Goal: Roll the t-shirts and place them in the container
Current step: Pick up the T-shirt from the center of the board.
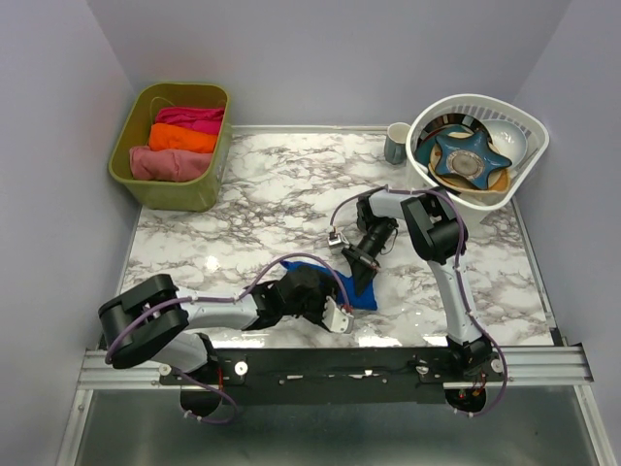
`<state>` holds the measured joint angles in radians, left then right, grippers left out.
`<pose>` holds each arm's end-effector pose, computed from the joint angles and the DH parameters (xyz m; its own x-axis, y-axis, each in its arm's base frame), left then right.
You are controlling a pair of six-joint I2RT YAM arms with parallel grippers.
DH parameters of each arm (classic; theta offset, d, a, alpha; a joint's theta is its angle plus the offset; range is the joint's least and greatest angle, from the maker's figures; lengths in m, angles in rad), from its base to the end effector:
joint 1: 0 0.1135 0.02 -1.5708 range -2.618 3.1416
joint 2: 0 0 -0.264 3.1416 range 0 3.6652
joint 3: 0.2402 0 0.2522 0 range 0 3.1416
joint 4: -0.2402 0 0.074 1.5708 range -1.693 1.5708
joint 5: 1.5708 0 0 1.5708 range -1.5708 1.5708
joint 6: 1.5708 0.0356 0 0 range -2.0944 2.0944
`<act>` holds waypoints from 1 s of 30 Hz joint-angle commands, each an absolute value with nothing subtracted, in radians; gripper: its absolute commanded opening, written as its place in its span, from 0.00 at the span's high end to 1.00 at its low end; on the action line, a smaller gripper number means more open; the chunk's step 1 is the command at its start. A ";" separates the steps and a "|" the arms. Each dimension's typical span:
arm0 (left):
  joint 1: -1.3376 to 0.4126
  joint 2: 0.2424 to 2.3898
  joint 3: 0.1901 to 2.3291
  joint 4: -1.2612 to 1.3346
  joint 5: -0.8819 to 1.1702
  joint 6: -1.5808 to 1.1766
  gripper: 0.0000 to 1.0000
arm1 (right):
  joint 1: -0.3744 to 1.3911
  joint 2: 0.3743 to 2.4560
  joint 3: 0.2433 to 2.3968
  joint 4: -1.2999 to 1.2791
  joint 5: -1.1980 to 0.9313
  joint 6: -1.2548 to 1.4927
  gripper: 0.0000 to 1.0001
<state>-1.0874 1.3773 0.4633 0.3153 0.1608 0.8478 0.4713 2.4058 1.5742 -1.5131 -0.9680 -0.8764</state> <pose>0.1142 -0.2297 0.1537 0.5281 0.5863 -0.6142 0.8153 -0.1481 0.5597 0.3068 0.1892 0.0827 -0.6042 -0.7968 -0.0054 -0.3261 0.2410 0.9141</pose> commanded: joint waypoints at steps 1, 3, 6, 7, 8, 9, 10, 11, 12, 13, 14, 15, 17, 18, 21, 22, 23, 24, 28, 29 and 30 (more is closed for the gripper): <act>-1.094 1.456 0.454 0.333 0.094 0.925 0.29 | 0.480 2.493 1.588 -1.523 -0.861 -0.897 0.88; -1.100 1.499 0.434 0.393 0.083 0.957 0.29 | 0.480 2.499 1.592 -1.526 -0.859 -0.896 0.88; -1.101 1.557 0.469 0.367 0.066 0.965 0.33 | 0.480 2.503 1.595 -1.526 -0.857 -0.893 0.88; -1.103 1.571 0.472 0.371 0.063 0.977 0.34 | 0.480 2.503 1.595 -1.526 -0.857 -0.891 0.88; -1.104 1.598 0.476 0.376 0.060 0.980 0.35 | 0.480 2.505 1.597 -1.526 -0.857 -0.890 0.88; -1.104 1.611 0.485 0.374 0.055 0.985 0.35 | 0.480 2.508 1.597 -1.526 -0.857 -0.887 0.88; -1.106 1.624 0.489 0.373 0.046 0.989 0.36 | 0.482 2.508 1.598 -1.526 -0.857 -0.887 0.88; -1.111 1.647 0.495 0.364 0.040 0.994 0.37 | 0.480 2.510 1.597 -1.526 -0.857 -0.885 0.88; -1.111 1.658 0.515 0.354 0.034 0.991 0.40 | 0.480 2.508 1.597 -1.526 -0.856 -0.885 0.88; -1.111 1.666 0.525 0.347 0.026 0.989 0.46 | 0.480 2.508 1.598 -1.526 -0.857 -0.885 0.88; -1.112 1.684 0.535 0.324 0.025 0.986 0.50 | 0.480 2.511 1.598 -1.526 -0.857 -0.884 0.88; -1.111 1.692 0.557 0.313 0.025 0.985 0.53 | 0.480 2.511 1.601 -1.526 -0.856 -0.879 0.88; -1.111 1.718 0.581 0.260 0.025 0.982 0.71 | 0.480 2.511 1.600 -1.526 -0.857 -0.876 0.87; -1.111 1.727 0.613 0.235 0.028 0.974 0.82 | 0.480 2.510 1.600 -1.526 -0.859 -0.877 0.86; -1.106 1.746 0.655 0.164 0.052 0.960 1.00 | 0.460 2.484 1.595 -1.526 -0.887 -0.874 0.70; -1.101 1.743 0.666 0.141 0.070 0.956 1.00 | 0.450 2.467 1.598 -1.526 -0.890 -0.861 0.58; -1.098 1.733 0.672 0.106 0.081 0.957 1.00 | 0.421 2.417 1.606 -1.526 -0.882 -0.832 0.49; -1.095 1.726 0.679 0.095 0.103 0.956 1.00 | 0.407 2.375 1.623 -1.526 -0.874 -0.825 0.01; -1.062 1.677 0.696 0.032 0.173 0.940 1.00 | 0.364 2.156 1.640 -1.526 -0.790 -0.841 0.00; -1.052 1.660 0.706 0.005 0.187 0.933 1.00 | 0.361 2.104 1.634 -1.526 -0.770 -0.868 0.00; -1.040 1.652 0.730 -0.001 0.201 0.931 1.00 | 0.357 2.012 1.625 -1.526 -0.744 -0.886 0.00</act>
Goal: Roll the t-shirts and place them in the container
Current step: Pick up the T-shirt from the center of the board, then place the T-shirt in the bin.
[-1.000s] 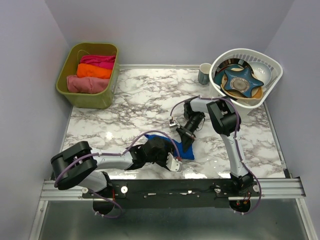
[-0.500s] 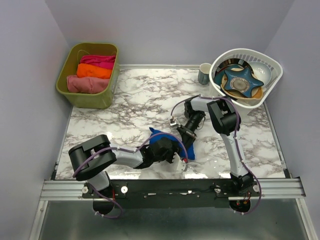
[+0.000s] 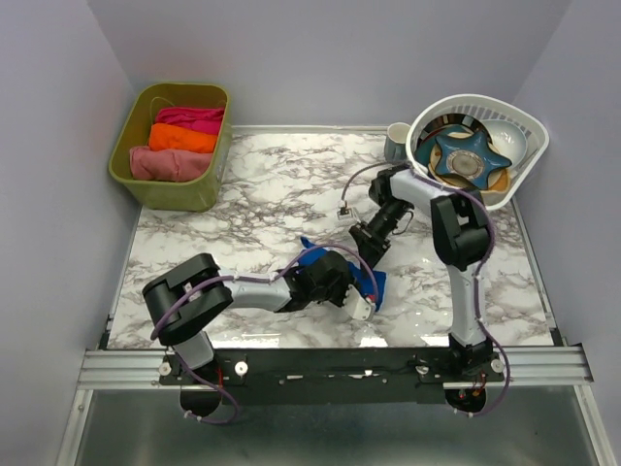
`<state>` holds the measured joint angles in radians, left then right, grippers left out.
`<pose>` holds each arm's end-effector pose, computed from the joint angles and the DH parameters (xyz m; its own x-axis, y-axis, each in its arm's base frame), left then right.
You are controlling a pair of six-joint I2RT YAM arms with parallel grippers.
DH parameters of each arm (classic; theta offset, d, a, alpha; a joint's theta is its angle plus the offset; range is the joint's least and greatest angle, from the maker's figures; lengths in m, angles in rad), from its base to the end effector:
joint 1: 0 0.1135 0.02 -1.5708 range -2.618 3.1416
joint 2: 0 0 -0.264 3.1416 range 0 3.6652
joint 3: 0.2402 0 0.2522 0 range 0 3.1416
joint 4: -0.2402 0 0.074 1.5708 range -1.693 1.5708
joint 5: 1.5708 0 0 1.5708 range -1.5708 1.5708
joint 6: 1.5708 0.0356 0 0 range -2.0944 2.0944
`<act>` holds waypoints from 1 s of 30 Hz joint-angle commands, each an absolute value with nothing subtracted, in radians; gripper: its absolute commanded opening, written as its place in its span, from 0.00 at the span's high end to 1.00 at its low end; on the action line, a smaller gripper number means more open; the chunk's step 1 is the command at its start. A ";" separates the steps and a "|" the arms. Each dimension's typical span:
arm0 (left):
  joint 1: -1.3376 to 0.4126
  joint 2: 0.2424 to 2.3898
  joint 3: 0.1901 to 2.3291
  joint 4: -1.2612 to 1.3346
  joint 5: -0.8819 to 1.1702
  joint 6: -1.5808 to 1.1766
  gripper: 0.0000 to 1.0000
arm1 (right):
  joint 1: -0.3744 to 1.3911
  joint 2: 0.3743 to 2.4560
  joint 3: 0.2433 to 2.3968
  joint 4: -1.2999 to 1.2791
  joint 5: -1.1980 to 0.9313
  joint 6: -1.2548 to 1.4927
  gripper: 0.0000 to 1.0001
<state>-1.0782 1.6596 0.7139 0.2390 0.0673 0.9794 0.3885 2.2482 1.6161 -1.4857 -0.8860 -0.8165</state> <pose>0.1486 -0.2819 0.1418 0.5787 0.6733 -0.4603 0.7585 -0.2370 0.6070 0.3305 0.1650 0.1404 -0.6384 -0.7593 -0.1259 -0.4848 0.2696 0.8320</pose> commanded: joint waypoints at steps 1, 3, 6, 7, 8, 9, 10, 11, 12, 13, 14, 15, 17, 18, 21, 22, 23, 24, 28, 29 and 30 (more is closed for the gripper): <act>-1.014 1.643 0.744 -0.035 0.231 0.928 1.00 | 0.354 1.962 1.612 -1.522 -0.732 -0.902 0.00; -0.979 1.614 0.796 -0.092 0.255 0.914 1.00 | 0.333 1.878 1.598 -1.484 -0.704 -0.908 0.00; -0.914 1.569 0.889 -0.175 0.296 0.896 1.00 | 0.288 1.718 1.572 -1.415 -0.692 -0.867 0.00; -0.888 1.556 0.920 -0.202 0.310 0.894 1.00 | 0.278 1.660 1.571 -1.399 -0.689 -0.853 0.00; -0.834 1.530 0.954 -0.262 0.354 0.891 1.00 | 0.256 1.632 1.565 -1.382 -0.687 -0.819 0.00; -0.798 1.519 1.032 -0.297 0.373 0.879 1.00 | 0.247 1.609 1.560 -1.358 -0.680 -0.809 0.00; -0.764 1.513 1.078 -0.339 0.392 0.882 1.00 | 0.242 1.594 1.557 -1.348 -0.678 -0.798 0.00; -0.697 1.509 1.124 -0.388 0.435 0.894 1.00 | 0.232 1.565 1.543 -1.342 -0.678 -0.782 0.00; -0.665 1.511 1.216 -0.479 0.448 0.908 1.00 | 0.230 1.557 1.534 -1.336 -0.672 -0.778 0.00; -0.632 1.514 1.257 -0.523 0.466 0.945 1.00 | 0.230 1.551 1.523 -1.333 -0.666 -0.778 0.00; -0.594 1.514 1.294 -0.556 0.477 0.962 1.00 | 0.227 1.539 1.504 -1.328 -0.660 -0.770 0.00; -0.531 1.516 1.355 -0.604 0.491 0.985 1.00 | 0.226 1.529 1.467 -1.312 -0.651 -0.769 0.00; -0.461 1.525 1.413 -0.644 0.502 1.058 1.00 | 0.224 1.514 1.430 -1.298 -0.643 -0.767 0.00; -0.430 1.532 1.467 -0.672 0.506 1.077 1.00 | 0.224 1.500 1.405 -1.289 -0.635 -0.765 0.00; -0.284 1.583 1.614 -0.713 0.523 1.109 1.00 | 0.216 1.483 1.381 -1.284 -0.630 -0.765 0.00; -0.220 1.601 1.661 -0.728 0.538 1.114 1.00 | 0.215 1.479 1.370 -1.285 -0.632 -0.765 0.00; -0.181 1.638 1.708 -0.744 0.548 1.123 1.00 | 0.210 1.477 1.362 -1.282 -0.632 -0.764 0.00; -0.152 1.657 1.805 -0.777 0.555 1.135 1.00 | 0.209 1.474 1.355 -1.278 -0.629 -0.764 0.00; -0.014 1.736 2.012 -0.897 0.575 1.248 1.00 | 0.199 1.463 1.313 -1.272 -0.627 -0.761 0.00; 0.039 1.759 2.038 -0.920 0.577 1.284 1.00 | 0.199 1.460 1.296 -1.269 -0.629 -0.762 0.00; 0.067 1.770 2.083 -0.960 0.584 1.337 1.00 | 0.196 1.459 1.283 -1.266 -0.632 -0.762 0.00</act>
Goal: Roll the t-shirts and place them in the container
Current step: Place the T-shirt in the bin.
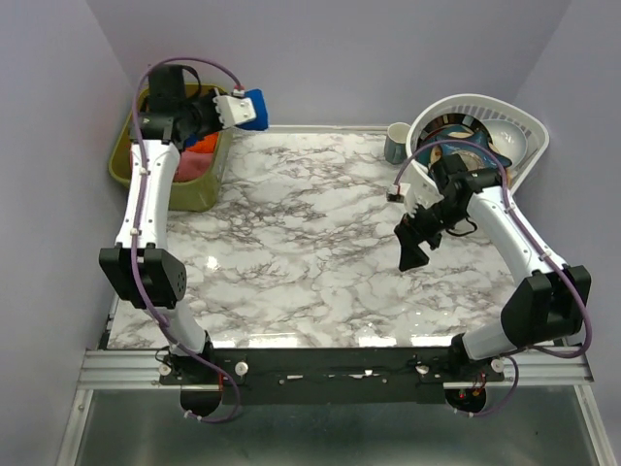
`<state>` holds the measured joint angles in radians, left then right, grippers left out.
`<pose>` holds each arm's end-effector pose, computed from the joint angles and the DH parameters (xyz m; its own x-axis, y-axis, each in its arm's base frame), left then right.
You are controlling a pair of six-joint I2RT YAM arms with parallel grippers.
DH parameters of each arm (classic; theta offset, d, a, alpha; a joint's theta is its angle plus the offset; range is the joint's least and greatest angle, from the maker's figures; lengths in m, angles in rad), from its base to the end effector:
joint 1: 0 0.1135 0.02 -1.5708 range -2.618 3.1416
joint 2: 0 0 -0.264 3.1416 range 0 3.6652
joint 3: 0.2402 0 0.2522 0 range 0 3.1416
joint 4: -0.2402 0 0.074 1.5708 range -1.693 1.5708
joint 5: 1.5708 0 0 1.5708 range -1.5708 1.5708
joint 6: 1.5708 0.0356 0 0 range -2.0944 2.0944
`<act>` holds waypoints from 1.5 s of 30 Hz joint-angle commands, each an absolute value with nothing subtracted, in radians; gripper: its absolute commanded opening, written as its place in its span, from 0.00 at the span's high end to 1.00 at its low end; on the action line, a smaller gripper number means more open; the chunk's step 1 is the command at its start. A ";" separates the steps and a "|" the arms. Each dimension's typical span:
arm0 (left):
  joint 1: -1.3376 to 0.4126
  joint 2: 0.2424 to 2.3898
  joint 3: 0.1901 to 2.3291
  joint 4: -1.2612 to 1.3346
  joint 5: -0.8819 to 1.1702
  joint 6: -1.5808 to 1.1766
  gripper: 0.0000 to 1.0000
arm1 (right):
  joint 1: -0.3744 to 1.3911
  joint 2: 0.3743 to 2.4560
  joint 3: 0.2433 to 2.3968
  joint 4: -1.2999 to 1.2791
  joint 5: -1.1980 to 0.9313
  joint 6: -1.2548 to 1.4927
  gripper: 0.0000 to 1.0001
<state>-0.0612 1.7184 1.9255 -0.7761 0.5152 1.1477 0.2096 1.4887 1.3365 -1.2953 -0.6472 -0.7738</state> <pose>0.3729 -0.0404 0.4272 0.2055 0.7824 -0.5880 0.6823 0.3161 0.6592 0.2520 0.0755 0.2972 -0.5276 -0.6822 -0.5061 -0.8490 0.4028 0.3420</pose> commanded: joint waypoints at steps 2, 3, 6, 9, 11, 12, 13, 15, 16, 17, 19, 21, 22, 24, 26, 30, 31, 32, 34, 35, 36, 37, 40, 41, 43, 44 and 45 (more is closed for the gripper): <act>0.115 1.801 2.118 -1.004 0.594 1.406 1.00 | 0.193 1.457 1.266 -1.264 -0.634 -0.761 0.00; 0.162 1.810 2.141 -1.047 0.591 1.439 1.00 | 0.193 1.459 1.249 -1.266 -0.635 -0.761 0.00; 0.259 1.848 2.146 -1.066 0.601 1.546 1.00 | 0.193 1.466 1.229 -1.276 -0.635 -0.761 0.00; 0.310 1.916 2.196 -1.083 0.585 1.606 1.00 | 0.190 1.482 1.224 -1.296 -0.649 -0.758 0.00; 0.339 1.975 2.236 -1.094 0.574 1.617 1.00 | 0.190 1.494 1.227 -1.305 -0.653 -0.759 0.00; 0.348 1.996 2.275 -1.104 0.571 1.620 1.00 | 0.192 1.497 1.227 -1.307 -0.655 -0.759 0.00; 0.356 2.011 2.289 -1.108 0.562 1.626 1.00 | 0.192 1.512 1.232 -1.308 -0.655 -0.761 0.00; 0.359 2.042 2.274 -1.105 0.551 1.664 1.00 | 0.192 1.525 1.238 -1.310 -0.650 -0.761 0.00; 0.359 2.043 2.254 -1.095 0.545 1.684 1.00 | 0.192 1.538 1.242 -1.310 -0.649 -0.761 0.00; 0.359 2.037 2.228 -1.076 0.545 1.690 1.00 | 0.192 1.545 1.250 -1.309 -0.646 -0.759 0.00; 0.359 2.034 2.154 -1.008 0.548 1.718 1.00 | 0.192 1.557 1.256 -1.312 -0.624 -0.759 0.00; 0.356 2.051 2.138 -0.991 0.554 1.723 1.00 | 0.189 1.571 1.262 -1.328 -0.603 -0.770 0.00; 0.356 2.060 2.147 -0.999 0.557 1.724 1.00 | 0.190 1.574 1.262 -1.330 -0.597 -0.773 0.00; 0.351 2.083 2.151 -1.038 0.555 1.744 1.00 | 0.190 1.588 1.262 -1.336 -0.580 -0.776 0.00; 0.350 2.086 2.125 -1.043 0.555 1.766 1.00 | 0.189 1.595 1.266 -1.339 -0.575 -0.776 0.00; 0.345 2.080 2.045 -1.031 0.564 1.815 1.00 | 0.189 1.608 1.264 -1.347 -0.554 -0.782 0.00; 0.339 2.080 2.014 -1.026 0.565 1.821 1.00 | 0.189 1.606 1.259 -1.351 -0.554 -0.788 0.00; 0.336 2.079 2.000 -1.023 0.565 1.830 1.00 | 0.187 1.605 1.255 -1.358 -0.555 -0.795 0.00; 0.328 2.074 1.949 -0.999 0.575 1.824 1.00 | 0.189 1.583 1.250 -1.379 -0.575 -0.816 0.00; 0.324 2.071 1.930 -0.990 0.572 1.821 1.00 | 0.187 1.571 1.250 -1.390 -0.590 -0.830 0.00; 0.321 2.069 1.913 -0.970 0.572 1.818 1.00 | 0.186 1.559 1.252 -1.405 -0.604 -0.851 0.00; 0.319 2.068 1.884 -0.963 0.574 1.819 1.00 | 0.187 1.534 1.255 -1.407 -0.615 -0.848 0.00; 0.316 2.075 1.836 -0.953 0.575 1.838 1.00 | 0.186 1.523 1.276 -1.425 -0.612 -0.830 0.00; 0.313 2.079 1.824 -0.953 0.563 1.857 1.00 | 0.186 1.522 1.278 -1.430 -0.604 -0.828 0.00; 0.313 2.088 1.792 -0.942 0.552 1.890 1.00 | 0.187 1.517 1.273 -1.433 -0.582 -0.824 0.00; 0.313 2.092 1.787 -0.933 0.545 1.888 1.00 | 0.187 1.510 1.272 -1.434 -0.574 -0.824 0.00; 0.314 2.108 1.786 -0.931 0.543 1.887 1.00 | 0.187 1.508 1.273 -1.437 -0.568 -0.824 0.00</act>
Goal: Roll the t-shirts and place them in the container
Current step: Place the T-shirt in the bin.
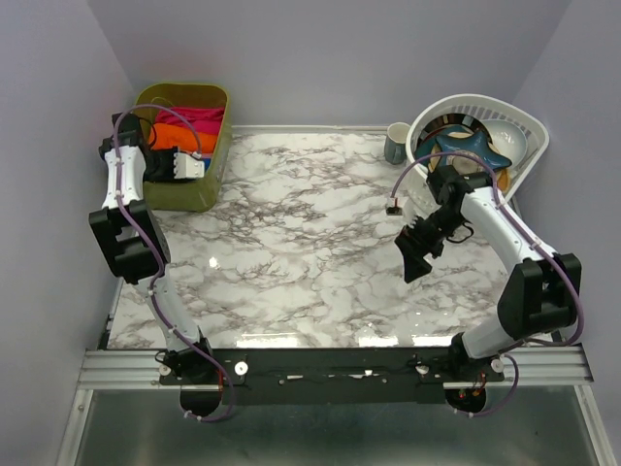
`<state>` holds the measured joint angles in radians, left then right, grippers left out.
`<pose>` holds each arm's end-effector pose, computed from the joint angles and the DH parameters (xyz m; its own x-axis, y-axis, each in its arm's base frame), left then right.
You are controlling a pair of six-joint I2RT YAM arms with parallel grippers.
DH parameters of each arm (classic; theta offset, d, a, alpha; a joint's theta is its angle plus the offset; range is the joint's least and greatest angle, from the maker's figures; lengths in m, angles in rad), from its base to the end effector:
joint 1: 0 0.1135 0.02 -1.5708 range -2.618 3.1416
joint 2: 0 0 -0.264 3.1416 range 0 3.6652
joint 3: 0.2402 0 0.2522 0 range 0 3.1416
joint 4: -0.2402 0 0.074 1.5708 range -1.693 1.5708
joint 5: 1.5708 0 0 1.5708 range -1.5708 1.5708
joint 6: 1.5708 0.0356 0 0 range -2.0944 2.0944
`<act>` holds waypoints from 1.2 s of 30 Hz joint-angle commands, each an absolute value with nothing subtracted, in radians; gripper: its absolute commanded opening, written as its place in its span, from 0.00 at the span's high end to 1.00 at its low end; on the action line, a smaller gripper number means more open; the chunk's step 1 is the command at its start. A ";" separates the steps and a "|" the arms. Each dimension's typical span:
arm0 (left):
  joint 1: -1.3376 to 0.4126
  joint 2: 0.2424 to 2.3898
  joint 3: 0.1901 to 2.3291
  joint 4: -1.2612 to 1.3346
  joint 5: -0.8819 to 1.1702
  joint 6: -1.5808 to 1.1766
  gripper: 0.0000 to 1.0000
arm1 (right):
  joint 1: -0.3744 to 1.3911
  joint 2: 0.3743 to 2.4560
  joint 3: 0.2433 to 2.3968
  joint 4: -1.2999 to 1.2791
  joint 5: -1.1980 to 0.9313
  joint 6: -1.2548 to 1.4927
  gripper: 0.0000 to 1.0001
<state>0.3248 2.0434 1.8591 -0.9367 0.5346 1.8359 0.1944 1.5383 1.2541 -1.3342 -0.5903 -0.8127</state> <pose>0.4204 0.1224 0.2684 0.1612 0.9305 -0.3289 0.8406 0.0451 0.5398 0.2498 0.0694 0.2628 -0.5762 -0.7283 -0.3710 -0.8041 0.4238 0.4168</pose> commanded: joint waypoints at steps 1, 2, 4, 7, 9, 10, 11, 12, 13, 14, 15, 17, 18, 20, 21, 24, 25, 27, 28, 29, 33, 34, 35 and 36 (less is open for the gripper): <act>0.313 2.118 1.801 -0.946 0.532 1.900 1.00 | 0.186 1.506 1.275 -1.442 -0.558 -0.824 0.00; 0.313 2.129 1.818 -0.965 0.526 1.905 1.00 | 0.186 1.503 1.279 -1.446 -0.557 -0.825 0.00; 0.316 2.169 1.912 -1.047 0.537 1.895 1.00 | 0.186 1.494 1.287 -1.460 -0.552 -0.825 0.00; 0.313 2.253 2.125 -1.262 0.545 1.899 1.00 | 0.183 1.480 1.279 -1.465 -0.542 -0.822 0.00; 0.311 2.322 2.215 -1.352 0.534 1.872 1.00 | 0.184 1.468 1.267 -1.459 -0.540 -0.818 0.00; 0.310 2.344 2.289 -1.382 0.516 1.868 0.99 | 0.184 1.459 1.263 -1.456 -0.540 -0.818 0.00; 0.311 2.362 2.318 -1.409 0.506 1.864 0.97 | 0.184 1.456 1.252 -1.453 -0.538 -0.818 0.00; 0.308 2.387 2.336 -1.455 0.499 1.871 0.96 | 0.184 1.454 1.249 -1.448 -0.535 -0.818 0.00; 0.308 2.388 2.338 -1.463 0.488 1.865 0.96 | 0.184 1.456 1.246 -1.447 -0.528 -0.819 0.00; 0.305 2.388 2.321 -1.466 0.479 1.871 0.94 | 0.184 1.456 1.244 -1.444 -0.522 -0.821 0.00; 0.304 2.373 2.297 -1.459 0.468 1.888 0.93 | 0.183 1.456 1.244 -1.439 -0.519 -0.821 0.00; 0.307 2.356 2.223 -1.419 0.468 1.873 0.92 | 0.184 1.462 1.250 -1.437 -0.508 -0.822 0.00; 0.308 2.356 2.214 -1.401 0.468 1.871 0.91 | 0.183 1.462 1.258 -1.440 -0.506 -0.821 0.00; 0.310 2.373 2.230 -1.402 0.445 1.867 0.88 | 0.184 1.468 1.262 -1.445 -0.500 -0.824 0.00; 0.308 2.399 2.244 -1.417 0.436 1.873 0.88 | 0.183 1.474 1.266 -1.448 -0.497 -0.827 0.00; 0.310 2.442 2.299 -1.448 0.384 1.899 0.80 | 0.184 1.483 1.272 -1.445 -0.482 -0.830 0.00; 0.311 2.447 2.302 -1.453 0.374 1.910 0.77 | 0.184 1.483 1.279 -1.445 -0.477 -0.831 0.00; 0.310 2.433 2.292 -1.453 0.374 1.917 0.70 | 0.183 1.482 1.281 -1.442 -0.474 -0.831 0.00; 0.308 2.425 2.277 -1.453 0.383 1.919 0.69 | 0.184 1.477 1.281 -1.442 -0.472 -0.830 0.00; 0.305 2.418 2.267 -1.448 0.387 1.914 0.65 | 0.184 1.474 1.279 -1.439 -0.472 -0.830 0.00; 0.299 2.405 2.261 -1.437 0.402 1.852 0.66 | 0.184 1.470 1.256 -1.422 -0.471 -0.830 0.00; 0.298 2.404 2.249 -1.436 0.406 1.852 0.66 | 0.183 1.470 1.252 -1.420 -0.471 -0.833 0.00; 0.296 2.401 2.243 -1.433 0.407 1.850 0.66 | 0.184 1.470 1.249 -1.419 -0.468 -0.834 0.00; 0.295 2.392 2.232 -1.416 0.408 1.848 0.65 | 0.183 1.468 1.246 -1.416 -0.465 -0.838 0.00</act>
<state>0.3054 2.3821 2.2887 -1.3338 0.4847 1.8572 0.1894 1.4780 1.2568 -1.3357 -0.4908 -0.8139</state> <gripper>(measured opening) 0.365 0.998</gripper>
